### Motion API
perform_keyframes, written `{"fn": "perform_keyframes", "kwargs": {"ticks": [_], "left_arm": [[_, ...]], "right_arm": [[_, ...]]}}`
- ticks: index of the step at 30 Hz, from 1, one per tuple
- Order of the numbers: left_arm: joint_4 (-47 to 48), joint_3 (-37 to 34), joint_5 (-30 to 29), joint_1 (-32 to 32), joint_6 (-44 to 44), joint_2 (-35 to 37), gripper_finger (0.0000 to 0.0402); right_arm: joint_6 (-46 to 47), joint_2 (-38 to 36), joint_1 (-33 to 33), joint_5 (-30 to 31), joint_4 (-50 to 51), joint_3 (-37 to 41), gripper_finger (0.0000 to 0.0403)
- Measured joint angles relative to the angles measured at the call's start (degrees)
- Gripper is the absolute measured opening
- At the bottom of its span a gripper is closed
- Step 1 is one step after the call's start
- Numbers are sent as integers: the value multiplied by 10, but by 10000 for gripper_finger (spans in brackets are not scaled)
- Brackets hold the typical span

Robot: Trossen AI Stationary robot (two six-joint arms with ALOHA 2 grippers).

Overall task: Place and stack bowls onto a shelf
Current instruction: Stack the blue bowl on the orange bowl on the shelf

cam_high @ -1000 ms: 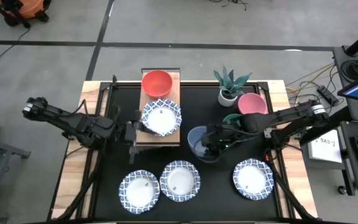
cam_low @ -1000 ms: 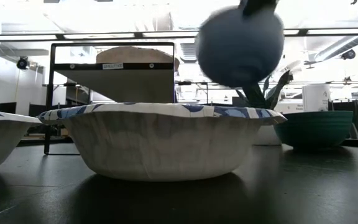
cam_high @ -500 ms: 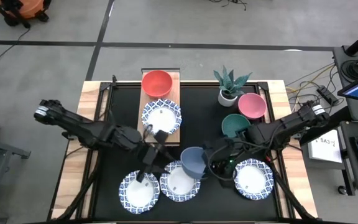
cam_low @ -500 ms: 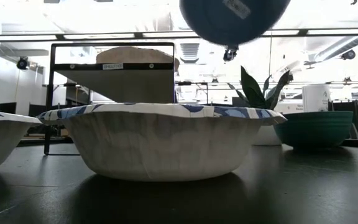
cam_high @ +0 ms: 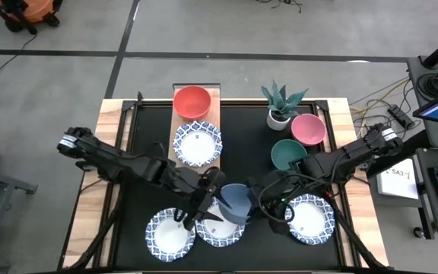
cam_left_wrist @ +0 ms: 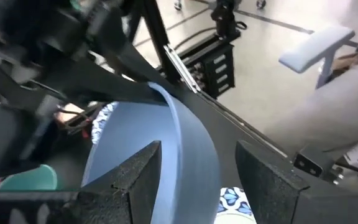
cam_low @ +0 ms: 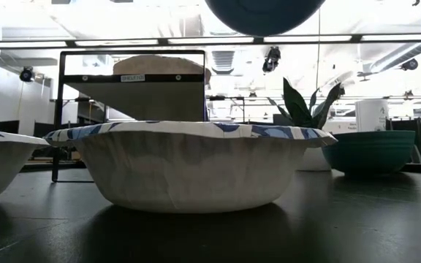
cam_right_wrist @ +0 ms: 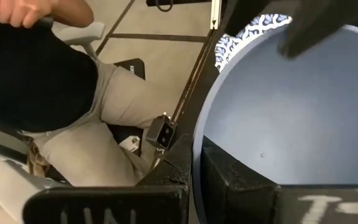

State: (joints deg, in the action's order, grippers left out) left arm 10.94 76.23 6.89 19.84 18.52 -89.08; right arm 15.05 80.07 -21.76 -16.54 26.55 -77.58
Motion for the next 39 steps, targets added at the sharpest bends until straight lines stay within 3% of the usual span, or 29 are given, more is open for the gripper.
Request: {"fn": "perform_keyframes", "kwargs": {"ticks": [5,10,18,32,39], "left_arm": [[5,5,2,0,0,-12,182],[7,8,2,0,0,-17,148],[17,6,16,1,-7,-17,16],[19,6,16,13,-6,-17,1],[108,54,15,25,41,-10,1]], "right_arm": [[-12,0,0,-1,-4,0,8],[-22,2,0,0,-7,0,8],[-15,15,0,6,-18,0,17],[5,-8,5,20,-28,0,171],[-29,-62,7,36,-46,0,196]]}}
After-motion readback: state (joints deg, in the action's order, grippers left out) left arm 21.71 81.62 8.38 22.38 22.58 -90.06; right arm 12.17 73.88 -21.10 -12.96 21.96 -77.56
